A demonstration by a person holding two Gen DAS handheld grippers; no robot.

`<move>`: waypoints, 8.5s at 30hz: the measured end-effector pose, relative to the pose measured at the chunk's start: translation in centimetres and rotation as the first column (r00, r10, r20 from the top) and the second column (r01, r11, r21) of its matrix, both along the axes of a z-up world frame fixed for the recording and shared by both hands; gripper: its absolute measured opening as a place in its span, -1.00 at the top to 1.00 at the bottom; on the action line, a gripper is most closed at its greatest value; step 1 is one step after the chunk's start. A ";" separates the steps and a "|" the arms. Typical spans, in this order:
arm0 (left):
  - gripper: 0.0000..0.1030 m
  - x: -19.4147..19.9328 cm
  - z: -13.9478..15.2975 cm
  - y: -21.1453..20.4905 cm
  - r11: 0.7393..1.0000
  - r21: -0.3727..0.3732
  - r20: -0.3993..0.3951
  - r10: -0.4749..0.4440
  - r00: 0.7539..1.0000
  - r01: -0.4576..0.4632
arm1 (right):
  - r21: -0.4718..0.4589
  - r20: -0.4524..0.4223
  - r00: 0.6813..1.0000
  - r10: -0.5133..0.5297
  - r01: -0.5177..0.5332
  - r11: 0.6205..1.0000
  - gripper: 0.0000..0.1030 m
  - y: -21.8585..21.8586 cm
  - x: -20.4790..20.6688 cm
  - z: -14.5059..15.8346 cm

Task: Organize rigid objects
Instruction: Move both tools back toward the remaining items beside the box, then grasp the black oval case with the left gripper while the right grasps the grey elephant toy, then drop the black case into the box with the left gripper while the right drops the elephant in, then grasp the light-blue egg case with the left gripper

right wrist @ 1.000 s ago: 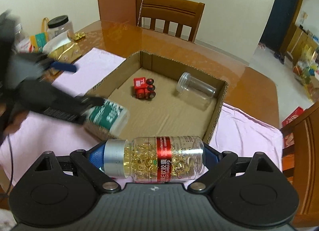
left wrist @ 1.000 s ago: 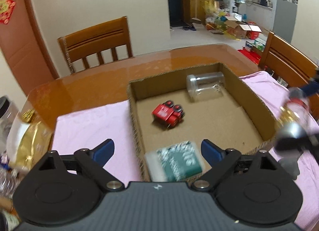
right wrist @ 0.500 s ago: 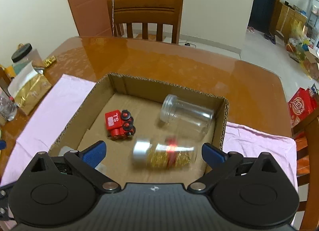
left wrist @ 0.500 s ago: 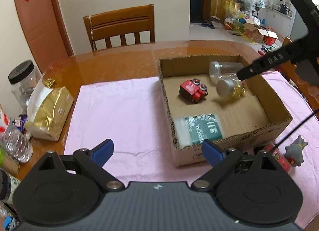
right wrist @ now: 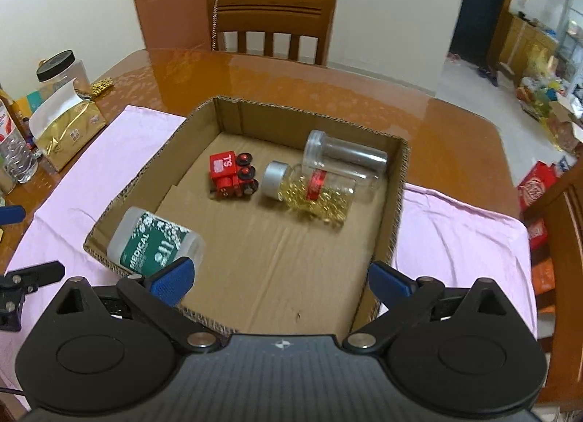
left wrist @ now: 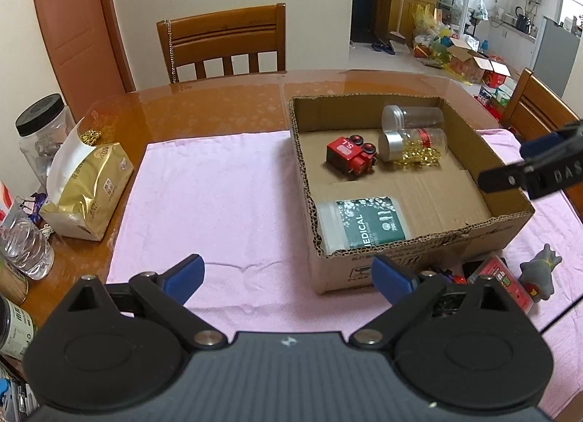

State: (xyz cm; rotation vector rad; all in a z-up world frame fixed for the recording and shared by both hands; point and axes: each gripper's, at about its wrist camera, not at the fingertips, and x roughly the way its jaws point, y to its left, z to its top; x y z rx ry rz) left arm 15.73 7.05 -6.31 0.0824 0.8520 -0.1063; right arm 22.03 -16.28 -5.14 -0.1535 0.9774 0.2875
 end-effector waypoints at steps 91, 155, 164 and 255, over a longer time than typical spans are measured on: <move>-0.99 -7.2 -9.6 -10.6 0.965 0.002 -0.153 0.261 0.953 -0.264 | -0.015 -0.004 0.996 0.086 -0.086 0.996 -1.00 -11.0 -9.2 -8.6; -0.74 -5.5 -2.2 -10.4 0.995 0.012 -0.192 -0.093 0.977 0.097 | -0.049 -0.039 0.976 0.216 -0.218 0.975 -0.52 -10.6 -9.6 -3.9; -0.74 -2.4 2.5 -10.1 0.969 0.035 -0.137 -0.236 0.962 0.243 | -0.012 0.072 0.966 0.248 -0.248 0.969 -0.52 -7.9 -8.1 1.4; -0.96 -1.5 -7.4 -9.1 0.967 0.027 -0.209 -0.244 0.947 0.255 | 0.006 -0.009 1.000 -0.025 0.025 1.000 -1.00 -4.8 -9.2 -5.6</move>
